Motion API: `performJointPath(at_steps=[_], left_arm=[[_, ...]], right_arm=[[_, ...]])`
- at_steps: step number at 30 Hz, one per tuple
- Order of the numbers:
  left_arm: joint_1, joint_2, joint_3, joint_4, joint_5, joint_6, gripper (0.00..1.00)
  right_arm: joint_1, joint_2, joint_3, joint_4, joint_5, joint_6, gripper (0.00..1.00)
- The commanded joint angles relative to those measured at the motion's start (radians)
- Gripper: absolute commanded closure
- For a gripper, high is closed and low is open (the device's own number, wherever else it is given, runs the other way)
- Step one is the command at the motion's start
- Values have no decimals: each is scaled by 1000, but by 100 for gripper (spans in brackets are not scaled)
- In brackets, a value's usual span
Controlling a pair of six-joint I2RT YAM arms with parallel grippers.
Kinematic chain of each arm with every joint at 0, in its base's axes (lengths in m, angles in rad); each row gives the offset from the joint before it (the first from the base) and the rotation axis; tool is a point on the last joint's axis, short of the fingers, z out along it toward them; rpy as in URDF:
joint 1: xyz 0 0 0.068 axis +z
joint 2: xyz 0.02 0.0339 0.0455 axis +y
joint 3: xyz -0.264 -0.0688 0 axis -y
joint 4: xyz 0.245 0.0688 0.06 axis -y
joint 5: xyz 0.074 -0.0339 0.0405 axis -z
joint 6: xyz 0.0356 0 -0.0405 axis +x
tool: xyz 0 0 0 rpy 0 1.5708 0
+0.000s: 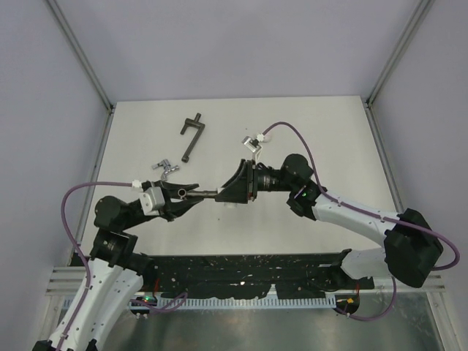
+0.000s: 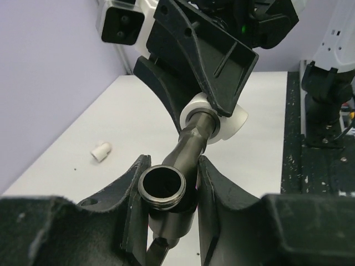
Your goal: Install the water faucets
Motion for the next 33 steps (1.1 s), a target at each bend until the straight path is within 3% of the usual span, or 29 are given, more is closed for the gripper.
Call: performJointPath(at_steps=[1, 2, 3, 4, 6, 7, 9, 10, 16, 20, 25, 30, 33], left_arm=[[-7, -25, -14, 23, 22, 336, 100], [-7, -31, -29, 38, -10, 300, 100], [-7, -39, -34, 46, -46, 263, 100], [-7, -45, -34, 35, -79, 226, 100], [-7, -50, -21, -3, -161, 111, 100], [-7, -48, -7, -46, -186, 74, 100], [-8, -28, 32, -150, -212, -16, 100], [-7, -20, 50, -189, -229, -70, 100], [-7, 3, 98, -298, -278, -346, 100], [-7, 18, 143, -382, -349, -507, 100], [-7, 75, 213, -464, -335, -644, 100], [-7, 118, 234, -462, -305, -748, 100], [-7, 145, 254, -474, -275, -777, 100]], right_arm=[[-7, 75, 42, 7, 164, 303, 86], [-18, 75, 38, 8, 170, 288, 82], [-24, 70, 35, 21, 187, 244, 68], [-41, 66, 26, 21, 194, 225, 62], [-71, 44, 13, 56, 211, 135, 41], [-81, 23, 10, 76, 210, 37, 26], [-105, -20, 12, 50, 214, -114, 8], [-120, -32, 13, 42, 214, -163, 4], [-128, -189, -36, -48, 239, -728, 5], [-122, -273, -148, 89, 182, -986, 5], [-90, -292, -218, 162, 69, -1122, 5], [-16, -316, -180, -33, 70, -1303, 4], [1, -316, -169, -41, 75, -1318, 0]])
